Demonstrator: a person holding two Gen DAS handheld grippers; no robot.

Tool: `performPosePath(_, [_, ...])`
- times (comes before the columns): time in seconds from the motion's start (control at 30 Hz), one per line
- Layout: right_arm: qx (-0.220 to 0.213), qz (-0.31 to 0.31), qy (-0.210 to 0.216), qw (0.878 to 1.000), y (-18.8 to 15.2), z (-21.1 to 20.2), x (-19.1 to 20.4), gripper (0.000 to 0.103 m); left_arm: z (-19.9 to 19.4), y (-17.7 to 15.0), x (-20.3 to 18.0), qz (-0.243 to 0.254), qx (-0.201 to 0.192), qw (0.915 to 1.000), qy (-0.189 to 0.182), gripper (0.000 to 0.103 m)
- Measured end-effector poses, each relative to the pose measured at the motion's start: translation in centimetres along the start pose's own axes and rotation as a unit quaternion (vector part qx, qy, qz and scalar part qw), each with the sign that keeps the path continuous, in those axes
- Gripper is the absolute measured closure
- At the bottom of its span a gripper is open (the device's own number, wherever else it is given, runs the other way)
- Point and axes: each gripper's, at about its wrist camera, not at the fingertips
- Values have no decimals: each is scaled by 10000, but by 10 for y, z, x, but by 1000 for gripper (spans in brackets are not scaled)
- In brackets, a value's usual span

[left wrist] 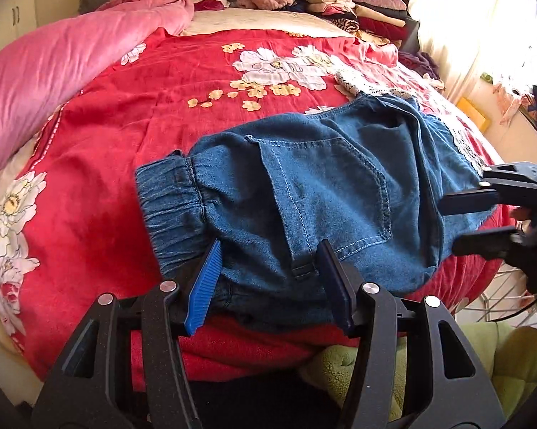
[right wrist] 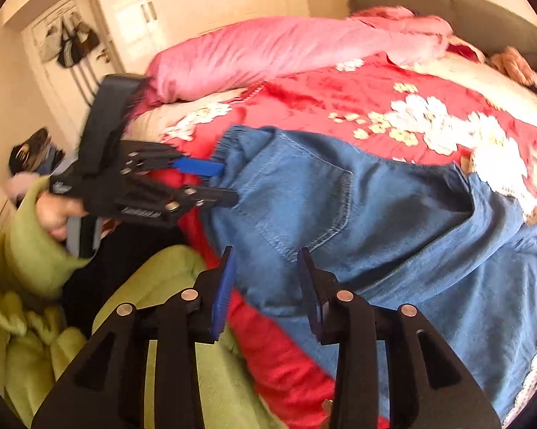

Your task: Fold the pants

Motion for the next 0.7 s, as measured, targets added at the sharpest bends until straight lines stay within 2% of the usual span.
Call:
performPosePath(0.13, [750,341,-218,9964,-15,45,-11,68,-3,-1,2,-38,-26,10000,-60,56])
performPosePath(0.33, [609,338,-180,9974,-14,39,-9,66,-4,-2,4,-80,-54,9999,-107,56])
performPosePath(0.4, [428,335,-172,9984,-10,28,-9,55,-5,-1,5,-97,-75,9999,-120,56])
performPosePath(0.43, [311,342,-201,9987,-11,20,-9,53,-6,-1,5,-119,-98,9998,-127,56])
performPosePath(0.5, [89,381,-268,9989,-7,4,-12,51,-12,0,4,-156,-172,9996,-145,56])
performPosePath(0.57, [-64,418,-378,9984,-5,-12,-17,46,-20,2,4,-183,-265,9994,-129,47])
performPosePath(0.7, [-362,575,-710,9952,0,-36,-30,43,-36,6,-1,-219,-461,9987,-90,45])
Point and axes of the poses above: each gripper's, at about its wrist camera, not at the fingertips, and z roughly the way its jaws point, x to its left, y to its top, and after that the axes turned 2 degrees about -x, right-handed
